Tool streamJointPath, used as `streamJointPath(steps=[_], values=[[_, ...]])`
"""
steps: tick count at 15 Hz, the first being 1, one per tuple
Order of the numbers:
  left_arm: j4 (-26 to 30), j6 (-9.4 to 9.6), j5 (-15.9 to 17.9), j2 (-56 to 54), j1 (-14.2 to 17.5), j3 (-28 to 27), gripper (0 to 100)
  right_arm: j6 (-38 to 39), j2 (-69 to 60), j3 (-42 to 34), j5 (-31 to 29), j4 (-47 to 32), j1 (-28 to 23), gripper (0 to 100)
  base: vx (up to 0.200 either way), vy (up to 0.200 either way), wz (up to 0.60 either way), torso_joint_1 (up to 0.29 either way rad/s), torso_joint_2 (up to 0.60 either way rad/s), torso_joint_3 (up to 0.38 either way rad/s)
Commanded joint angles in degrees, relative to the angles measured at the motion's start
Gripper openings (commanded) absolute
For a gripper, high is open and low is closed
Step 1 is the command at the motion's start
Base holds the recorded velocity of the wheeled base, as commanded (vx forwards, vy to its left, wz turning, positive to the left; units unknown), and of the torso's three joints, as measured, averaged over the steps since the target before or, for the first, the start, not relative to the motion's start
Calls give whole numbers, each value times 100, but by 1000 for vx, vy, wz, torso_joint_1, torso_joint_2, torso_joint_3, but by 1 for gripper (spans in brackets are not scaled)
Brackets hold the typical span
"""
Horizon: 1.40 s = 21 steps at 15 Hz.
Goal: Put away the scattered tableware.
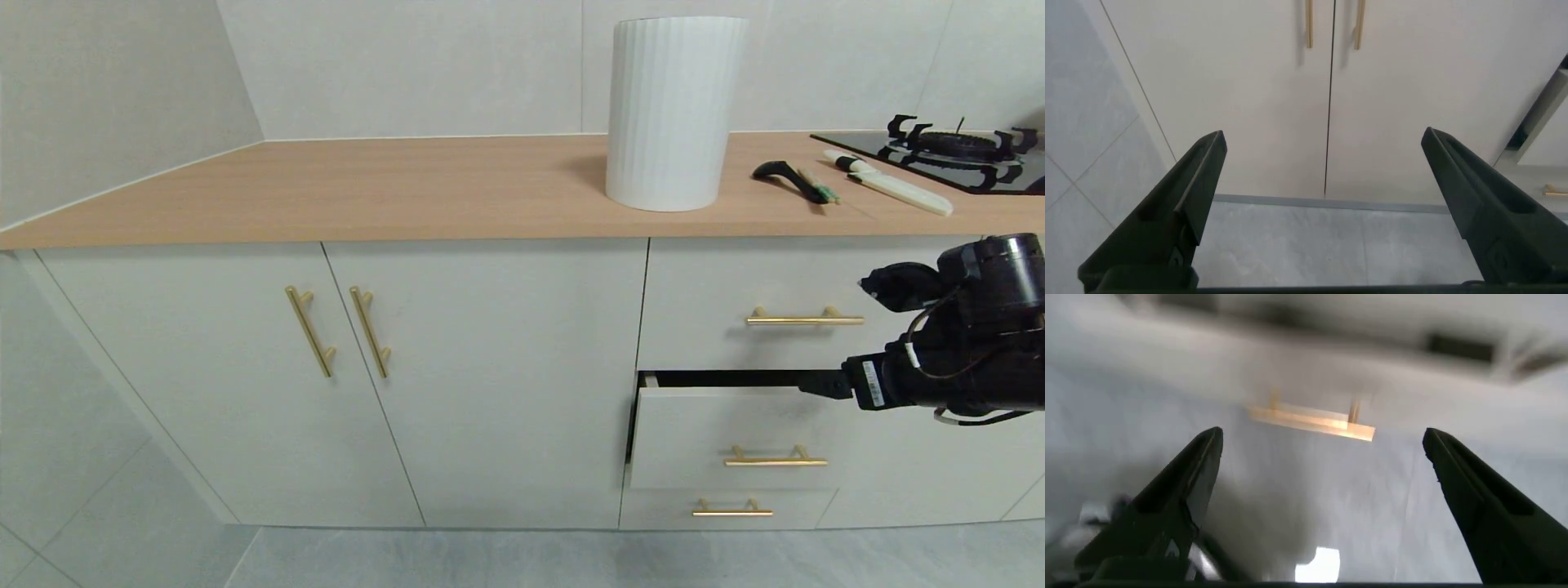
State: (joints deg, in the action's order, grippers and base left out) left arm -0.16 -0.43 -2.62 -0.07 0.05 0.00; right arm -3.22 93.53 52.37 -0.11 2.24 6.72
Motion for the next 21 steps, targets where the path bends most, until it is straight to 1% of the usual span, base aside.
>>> streamJointPath(steps=[1, 3, 5, 10, 12, 13, 15, 21], values=[[-2, -1, -2, 7, 4, 0, 100, 14, 623, 493, 29, -49, 40, 100, 0, 0, 0, 0, 0, 0], [-2, -1, -2, 7, 4, 0, 100, 14, 1027, 458, 2, 303, 58, 100, 0, 0, 0, 0, 0, 0], [-2, -1, -2, 7, 4, 0, 100, 23, 1388, 493, -156, 663, 58, 100, 0, 0, 0, 0, 0, 0], [7, -1, -2, 7, 4, 0, 100, 181, 1915, 485, -367, 1393, 58, 100, 0, 0, 0, 0, 0, 0], [-2, -1, -2, 7, 4, 0, 100, 190, 2135, 493, -587, 1718, 58, 100, 0, 0, 0, 0, 0, 0], [-2, -1, -2, 7, 4, 0, 100, 243, 2310, 493, -727, 2017, 58, 100, 0, 0, 0, 0, 0, 0], [-2, -1, -2, 7, 4, 0, 100, 339, 2504, 493, -842, 2342, 128, 100, 0, 0, 0, 0, 0, 0], [-2, -1, -2, 7, 4, 0, 100, 322, 2609, 467, -842, 2360, 137, 100, 0, 0, 0, 0, 0, 0]])
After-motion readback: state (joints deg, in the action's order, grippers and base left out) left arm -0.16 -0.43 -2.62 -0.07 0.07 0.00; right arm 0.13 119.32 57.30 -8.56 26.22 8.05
